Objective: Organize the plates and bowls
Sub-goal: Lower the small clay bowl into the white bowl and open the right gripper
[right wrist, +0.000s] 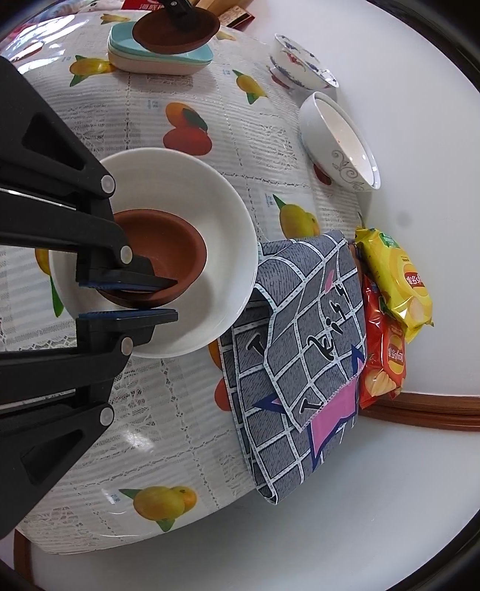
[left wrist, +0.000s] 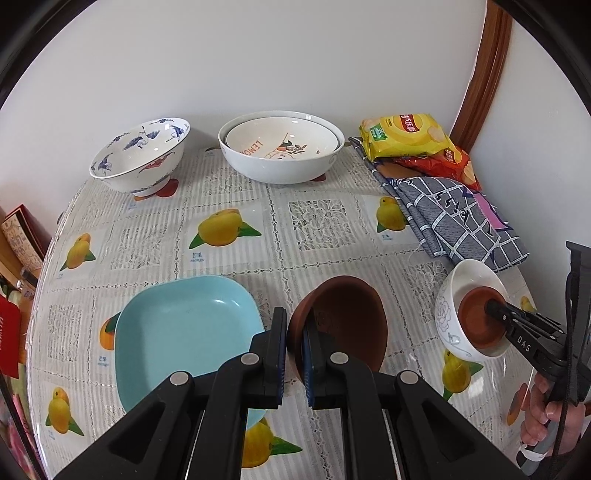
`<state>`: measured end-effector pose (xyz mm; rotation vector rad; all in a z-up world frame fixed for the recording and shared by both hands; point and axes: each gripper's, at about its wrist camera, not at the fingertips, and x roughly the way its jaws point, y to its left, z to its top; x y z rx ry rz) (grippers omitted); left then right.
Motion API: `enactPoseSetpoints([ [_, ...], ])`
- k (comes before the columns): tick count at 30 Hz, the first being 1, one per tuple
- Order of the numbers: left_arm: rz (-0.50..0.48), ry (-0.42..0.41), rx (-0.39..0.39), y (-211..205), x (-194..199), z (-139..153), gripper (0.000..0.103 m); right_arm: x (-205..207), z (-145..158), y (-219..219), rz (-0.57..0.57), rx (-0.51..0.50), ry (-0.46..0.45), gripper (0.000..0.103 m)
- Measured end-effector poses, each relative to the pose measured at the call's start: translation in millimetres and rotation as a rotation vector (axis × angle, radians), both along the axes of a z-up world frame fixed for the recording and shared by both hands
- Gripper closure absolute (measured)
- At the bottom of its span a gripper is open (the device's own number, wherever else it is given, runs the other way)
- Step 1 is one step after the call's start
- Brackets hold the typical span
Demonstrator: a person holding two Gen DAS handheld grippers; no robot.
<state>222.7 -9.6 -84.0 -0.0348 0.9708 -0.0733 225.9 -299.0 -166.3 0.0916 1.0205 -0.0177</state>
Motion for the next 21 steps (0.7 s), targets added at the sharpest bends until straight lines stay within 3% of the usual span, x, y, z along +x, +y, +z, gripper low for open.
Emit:
enactPoseSetpoints([
  [10,-0.003,0.008,0.004,-4,3,-5,0.095,5,-7,2,0.017,-0.039,0.003,0.094],
  [17,0.001,0.013,0.008,-4,4,-6,0.095,9,-11,19,0.05,-0.196,-0.001,0.094],
  [21,-0.005,0.017,0.012,-5,8,-8,0.095,11,-13,22,0.044,-0.231,-0.006,0.093],
])
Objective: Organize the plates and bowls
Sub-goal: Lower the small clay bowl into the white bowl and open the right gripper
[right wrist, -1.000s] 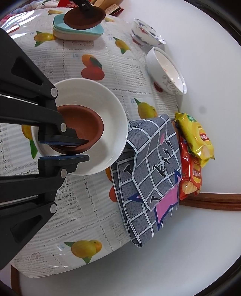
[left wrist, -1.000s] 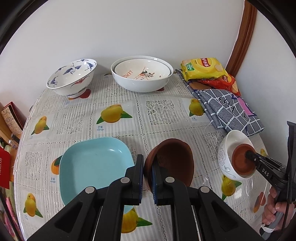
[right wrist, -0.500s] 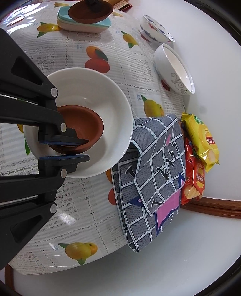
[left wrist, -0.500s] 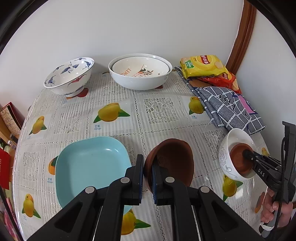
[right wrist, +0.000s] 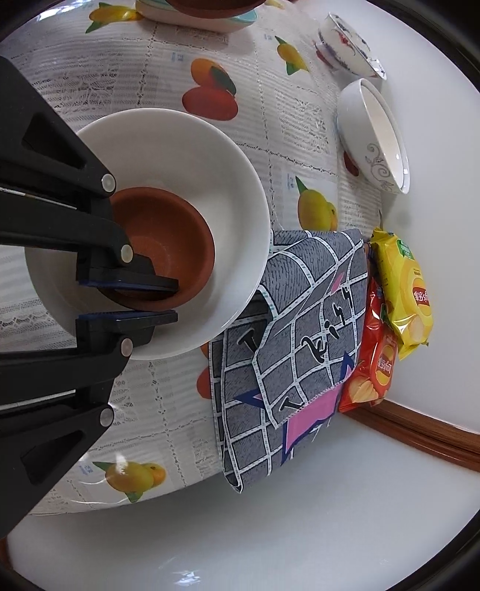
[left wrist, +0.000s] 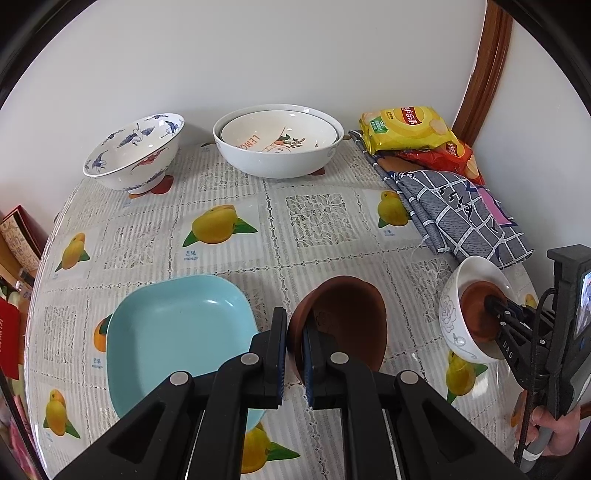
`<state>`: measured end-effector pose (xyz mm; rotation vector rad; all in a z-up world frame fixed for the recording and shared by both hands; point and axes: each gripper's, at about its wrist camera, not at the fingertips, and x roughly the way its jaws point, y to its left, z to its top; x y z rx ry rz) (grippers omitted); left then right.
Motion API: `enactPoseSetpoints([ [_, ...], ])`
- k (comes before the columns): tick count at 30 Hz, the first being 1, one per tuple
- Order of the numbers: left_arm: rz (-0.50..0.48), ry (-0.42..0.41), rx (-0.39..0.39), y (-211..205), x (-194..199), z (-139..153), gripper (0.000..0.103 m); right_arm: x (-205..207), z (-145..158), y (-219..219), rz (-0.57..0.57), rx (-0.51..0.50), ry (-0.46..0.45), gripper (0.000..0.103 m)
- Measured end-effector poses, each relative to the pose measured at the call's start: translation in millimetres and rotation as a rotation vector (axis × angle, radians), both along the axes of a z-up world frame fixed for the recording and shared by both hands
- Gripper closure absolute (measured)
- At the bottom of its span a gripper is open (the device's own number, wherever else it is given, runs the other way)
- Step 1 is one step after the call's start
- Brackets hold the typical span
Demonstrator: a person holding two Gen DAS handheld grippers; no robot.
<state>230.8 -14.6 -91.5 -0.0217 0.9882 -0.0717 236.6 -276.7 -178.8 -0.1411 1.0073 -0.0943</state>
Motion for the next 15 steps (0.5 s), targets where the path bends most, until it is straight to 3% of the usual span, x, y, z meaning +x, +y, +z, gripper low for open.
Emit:
enactPoseSetpoints([
  [15,0.003,0.002,-0.002,-0.5,2.5,-2.1,0.094,5.5,-5.6,9.4,0.032,0.022,0.029,0.089],
])
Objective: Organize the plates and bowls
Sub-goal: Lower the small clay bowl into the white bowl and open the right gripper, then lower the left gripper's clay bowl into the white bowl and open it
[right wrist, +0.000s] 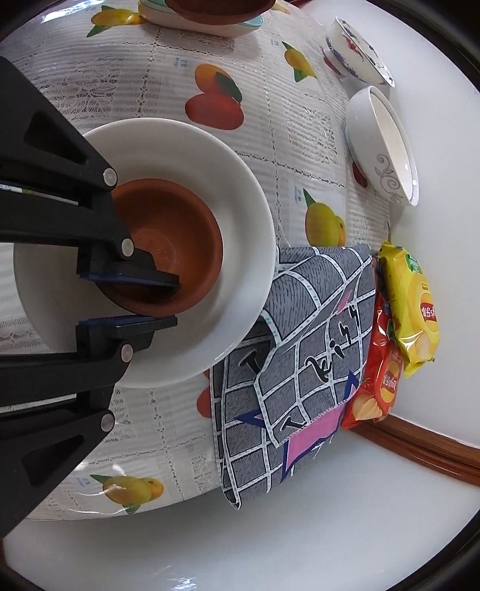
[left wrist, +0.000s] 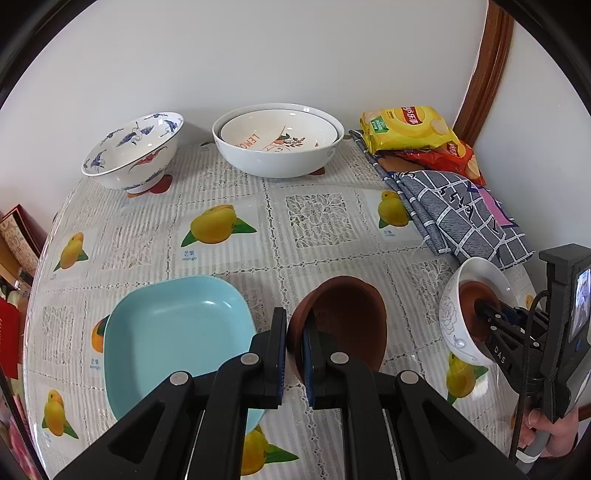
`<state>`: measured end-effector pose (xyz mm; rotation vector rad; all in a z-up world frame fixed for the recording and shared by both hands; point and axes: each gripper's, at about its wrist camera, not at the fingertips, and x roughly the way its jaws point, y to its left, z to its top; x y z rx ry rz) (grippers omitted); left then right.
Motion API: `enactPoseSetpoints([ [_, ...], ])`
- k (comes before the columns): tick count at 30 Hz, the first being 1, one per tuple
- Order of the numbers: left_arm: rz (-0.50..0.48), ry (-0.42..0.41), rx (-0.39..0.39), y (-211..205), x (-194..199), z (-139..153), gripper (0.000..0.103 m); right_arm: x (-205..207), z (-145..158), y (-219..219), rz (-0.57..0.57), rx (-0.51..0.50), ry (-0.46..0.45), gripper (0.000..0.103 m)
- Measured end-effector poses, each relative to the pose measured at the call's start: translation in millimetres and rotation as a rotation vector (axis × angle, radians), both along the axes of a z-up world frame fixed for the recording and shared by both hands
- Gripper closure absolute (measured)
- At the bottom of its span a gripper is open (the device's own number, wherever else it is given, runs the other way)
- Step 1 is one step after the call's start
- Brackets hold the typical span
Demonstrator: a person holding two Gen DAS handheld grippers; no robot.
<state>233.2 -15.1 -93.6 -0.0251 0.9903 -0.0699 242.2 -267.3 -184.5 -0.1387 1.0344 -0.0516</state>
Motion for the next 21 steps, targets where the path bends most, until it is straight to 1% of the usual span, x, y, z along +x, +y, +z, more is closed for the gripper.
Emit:
enactPoseSetpoints([
  [3,0.0,0.0,0.0,0,0,0,0.094,2,-3,2,0.002,-0.014,0.017,0.086],
  [10,0.0,-0.004,-0.003,1,-1,0,0.094,2,-4,2,0.017,-0.013,0.028,0.085],
  [13,-0.005,-0.008,-0.006,-1,-2,1,0.094,0,-2,1,0.027,-0.012,0.025,0.081],
  [16,-0.01,-0.011,-0.01,-6,-4,1,0.094,-4,4,0,0.024,-0.009,0.008,0.069],
  [21,-0.028,-0.012,-0.013,-19,-7,4,0.094,-15,22,-10,0.022,0.034,-0.036,0.068],
])
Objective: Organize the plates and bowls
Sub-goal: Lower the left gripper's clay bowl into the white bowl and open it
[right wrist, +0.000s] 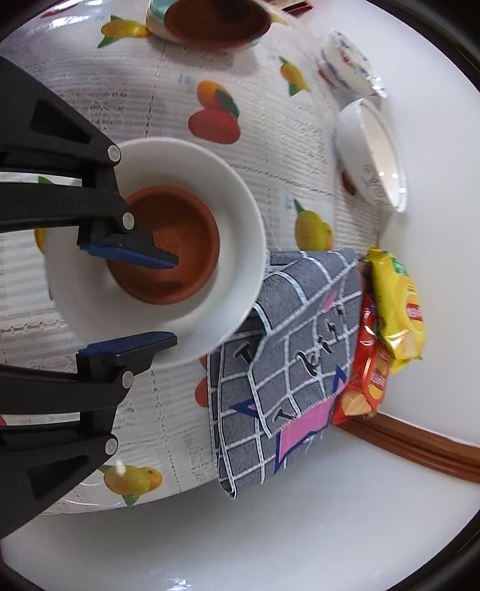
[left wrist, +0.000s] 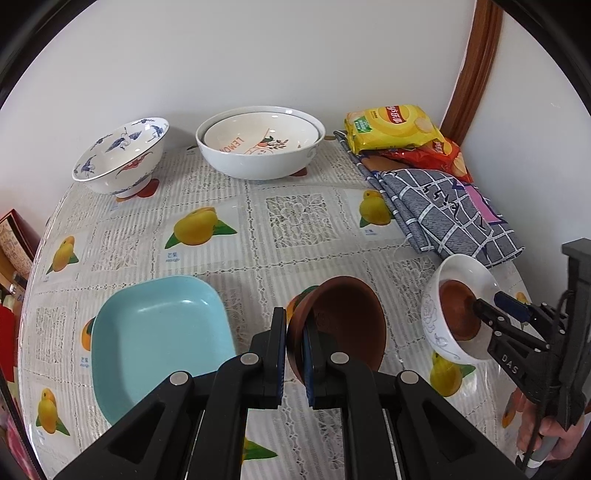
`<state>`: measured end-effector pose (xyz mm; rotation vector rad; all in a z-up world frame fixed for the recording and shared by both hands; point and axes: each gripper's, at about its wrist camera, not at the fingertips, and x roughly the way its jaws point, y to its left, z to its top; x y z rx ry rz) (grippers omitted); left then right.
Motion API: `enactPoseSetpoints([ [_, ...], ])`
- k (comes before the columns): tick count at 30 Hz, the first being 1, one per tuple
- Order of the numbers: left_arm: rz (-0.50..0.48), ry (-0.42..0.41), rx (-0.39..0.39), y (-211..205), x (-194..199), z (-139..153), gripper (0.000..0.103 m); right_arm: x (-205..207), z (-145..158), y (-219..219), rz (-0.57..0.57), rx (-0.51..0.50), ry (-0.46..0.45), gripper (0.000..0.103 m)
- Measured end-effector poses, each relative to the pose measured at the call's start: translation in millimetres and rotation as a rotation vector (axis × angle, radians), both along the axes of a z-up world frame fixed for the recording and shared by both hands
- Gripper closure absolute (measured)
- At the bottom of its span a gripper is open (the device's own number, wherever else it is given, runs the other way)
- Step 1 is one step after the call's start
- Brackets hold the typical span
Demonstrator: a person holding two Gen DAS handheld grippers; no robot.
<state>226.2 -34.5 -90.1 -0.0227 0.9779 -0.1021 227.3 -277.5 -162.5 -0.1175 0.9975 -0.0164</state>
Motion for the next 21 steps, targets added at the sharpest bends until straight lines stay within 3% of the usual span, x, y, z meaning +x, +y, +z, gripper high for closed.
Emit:
enactPoseSetpoints([
  [12,-0.099,-0.04,0.006,-67,-12,16,0.094,-49,49,-43,-0.044,0.095,-0.124,0.068],
  [21,-0.17,-0.031,-0.017,-120,-4,14,0.094,-80,50,-100,-0.14,0.131,-0.146,0.068],
])
